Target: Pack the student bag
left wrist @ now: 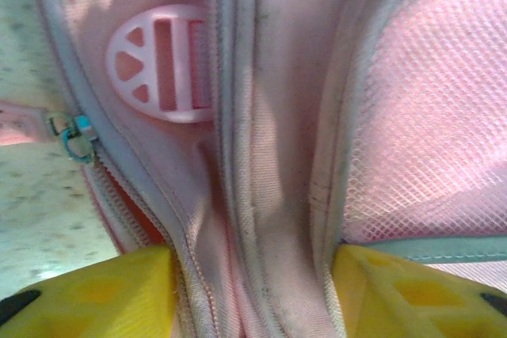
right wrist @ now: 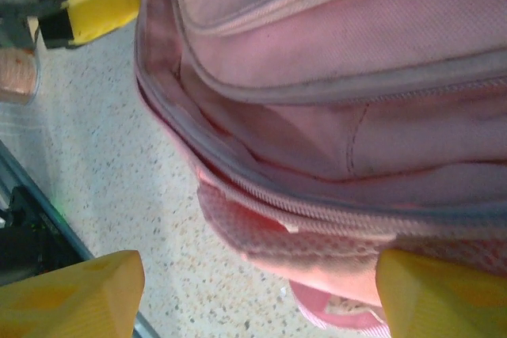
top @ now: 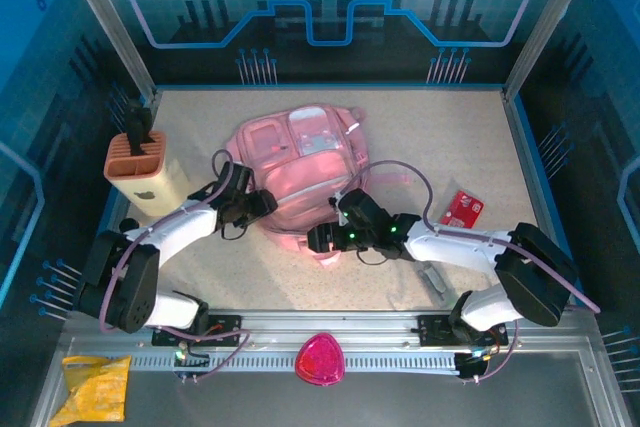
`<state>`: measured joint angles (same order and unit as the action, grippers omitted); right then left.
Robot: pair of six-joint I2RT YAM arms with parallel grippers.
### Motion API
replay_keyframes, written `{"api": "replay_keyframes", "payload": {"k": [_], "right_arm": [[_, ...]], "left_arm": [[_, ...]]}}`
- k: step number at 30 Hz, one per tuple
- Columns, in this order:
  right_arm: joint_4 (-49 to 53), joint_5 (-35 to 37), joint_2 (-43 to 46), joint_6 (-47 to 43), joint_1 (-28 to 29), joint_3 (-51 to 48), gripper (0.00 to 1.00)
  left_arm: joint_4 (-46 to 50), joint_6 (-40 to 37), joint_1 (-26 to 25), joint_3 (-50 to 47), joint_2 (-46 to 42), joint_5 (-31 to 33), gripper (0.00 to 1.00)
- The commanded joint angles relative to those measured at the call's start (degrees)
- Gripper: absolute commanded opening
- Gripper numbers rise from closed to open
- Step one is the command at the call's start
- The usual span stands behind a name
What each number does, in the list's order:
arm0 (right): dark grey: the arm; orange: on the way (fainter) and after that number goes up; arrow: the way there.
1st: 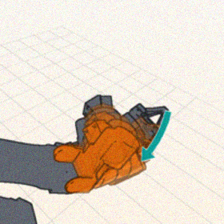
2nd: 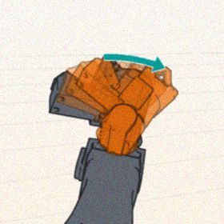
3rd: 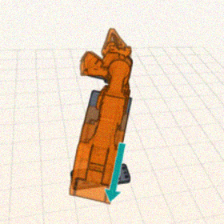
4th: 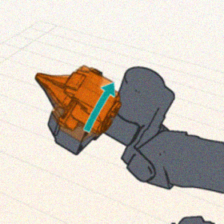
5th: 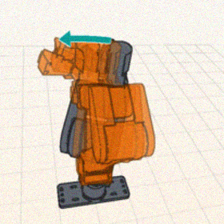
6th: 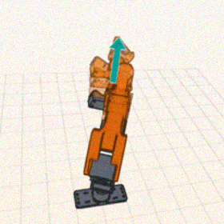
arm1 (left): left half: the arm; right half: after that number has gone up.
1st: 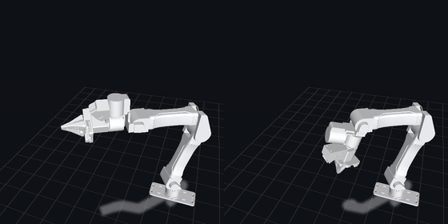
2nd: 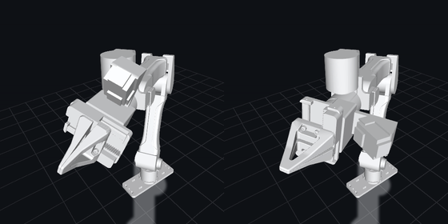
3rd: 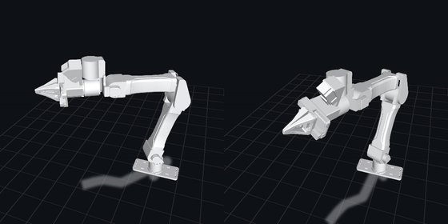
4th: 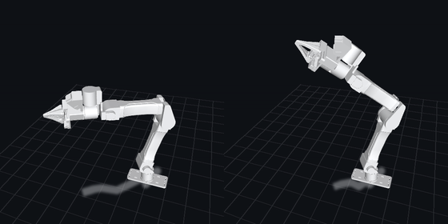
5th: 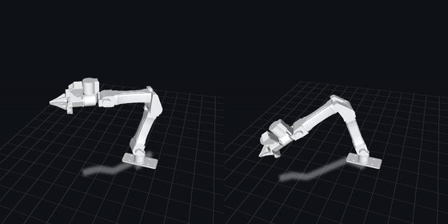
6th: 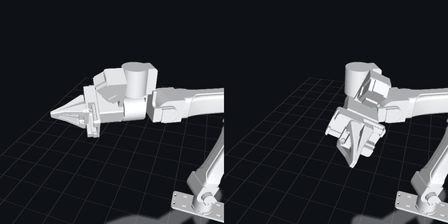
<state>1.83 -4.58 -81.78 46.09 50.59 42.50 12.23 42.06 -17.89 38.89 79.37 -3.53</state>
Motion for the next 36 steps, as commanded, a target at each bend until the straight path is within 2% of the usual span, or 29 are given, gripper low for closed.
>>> {"api": "replay_keyframes", "payload": {"k": [1, 6, 9, 12, 15, 18, 21, 26, 30, 36], "right_arm": [[-0.9, 0.45, -0.38, -1.16, -4.02, 1.49, 0.78], [3.1, -0.77, 1.18, -6.27, -13.32, 3.27, 0.78], [5.04, -2.02, 2.71, -8.47, -18.66, 3.96, 0.79], [7.41, -2.45, 5.41, -9.84, -22.27, 3.84, 0.79], [11.1, -2.44, 8.7, -11.05, -23.93, 3.5, 0.8], [11.86, -3.66, 11.5, -10.27, -23.96, 0.77, 0.81], [9.7, -7.04, 12.58, -7.6, -23.56, -2.71, 0.8], [6.91, -7.43, 13.43, -5.24, -19.56, -6.37, 0.8], [4.47, -6.6, 11.94, -3.64, -14.95, -7.12, 0.81], [1.86, -6.3, 8.67, -3.38, -9.97, -6.88, 0.86]], "left_arm": [[-6.32, 3.95, -5.26, -1.61, 1.86, -3.72, 0.52], [-13.84, 11.13, -13.71, 0.14, 5.24, -2.47, 0.5], [-17.27, 12.76, -18.52, 5.29, 9.77, -4.64, 0.54], [-15.81, 11.83, -20.07, 10.37, 11.26, -5.93, 0.57], [-13.67, 10.57, -19.99, 8.54, 5.68, -2.33, 0.63], [-6.97, 7.8, -18.93, 6.5, -1.28, 2.75, 0.69], [-0.24, 6.5, -15.24, 4.19, -6.25, 5.3, 0.7], [0.54, 7.9, -5.17, -1.66, -9.22, 1.42, 0.7], [-2.04, 8.64, -1.13, -2.71, -6.51, 0.27, 0.69], [-8.85, 11.16, 0.83, -0.58, 2.54, -1.87, 0.61]]}}
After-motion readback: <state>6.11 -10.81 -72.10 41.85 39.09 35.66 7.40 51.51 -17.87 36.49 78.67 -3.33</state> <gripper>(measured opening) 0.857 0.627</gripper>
